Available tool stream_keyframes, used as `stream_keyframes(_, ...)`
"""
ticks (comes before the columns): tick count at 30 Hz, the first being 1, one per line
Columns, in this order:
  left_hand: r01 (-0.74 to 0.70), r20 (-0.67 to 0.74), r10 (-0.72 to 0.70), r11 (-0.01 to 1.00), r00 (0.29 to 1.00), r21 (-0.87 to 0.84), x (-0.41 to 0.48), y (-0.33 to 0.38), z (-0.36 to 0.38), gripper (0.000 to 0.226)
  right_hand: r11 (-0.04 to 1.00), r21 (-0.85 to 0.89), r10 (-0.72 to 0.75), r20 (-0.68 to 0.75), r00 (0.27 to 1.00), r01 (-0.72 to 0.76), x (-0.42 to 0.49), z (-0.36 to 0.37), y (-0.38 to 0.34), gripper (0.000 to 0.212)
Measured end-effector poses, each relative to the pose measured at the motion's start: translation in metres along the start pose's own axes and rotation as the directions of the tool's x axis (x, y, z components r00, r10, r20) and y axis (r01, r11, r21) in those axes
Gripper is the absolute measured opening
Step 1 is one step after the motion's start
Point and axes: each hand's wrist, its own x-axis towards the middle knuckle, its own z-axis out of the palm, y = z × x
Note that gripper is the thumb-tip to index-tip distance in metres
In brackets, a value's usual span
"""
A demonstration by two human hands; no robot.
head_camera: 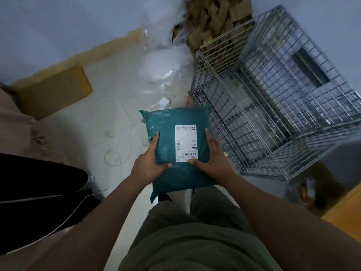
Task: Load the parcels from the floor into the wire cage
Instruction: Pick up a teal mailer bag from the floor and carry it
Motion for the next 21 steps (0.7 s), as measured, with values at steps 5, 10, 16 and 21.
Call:
stream_keyframes(5,0.092,0.005,-0.092,0.996,0.996,0.013,0.081,0.023,0.007,0.117,0.996,-0.086,0.026,0.089,0.996,-0.019,0.091,-0.013,0.014,0.121)
stream_keyframes(10,0.171,0.041,-0.168,0.983,0.985,-0.070,0.183,0.029,0.022,0.112,0.987,-0.154,0.084,0.215,0.973,-0.051,0.202,-0.014,0.046,0.122)
stream_keyframes(16,0.221,0.117,-0.201,0.957,0.973,-0.188,0.326,-0.016,0.072,0.113,0.975,-0.217,0.114,0.281,0.953,-0.053,0.331,0.016,0.128,0.123)
stream_keyframes(21,0.221,0.106,-0.198,0.929,0.974,-0.296,0.444,-0.078,0.133,0.107,0.969,-0.240,0.137,0.316,0.939,-0.060,0.434,0.065,0.217,0.125)
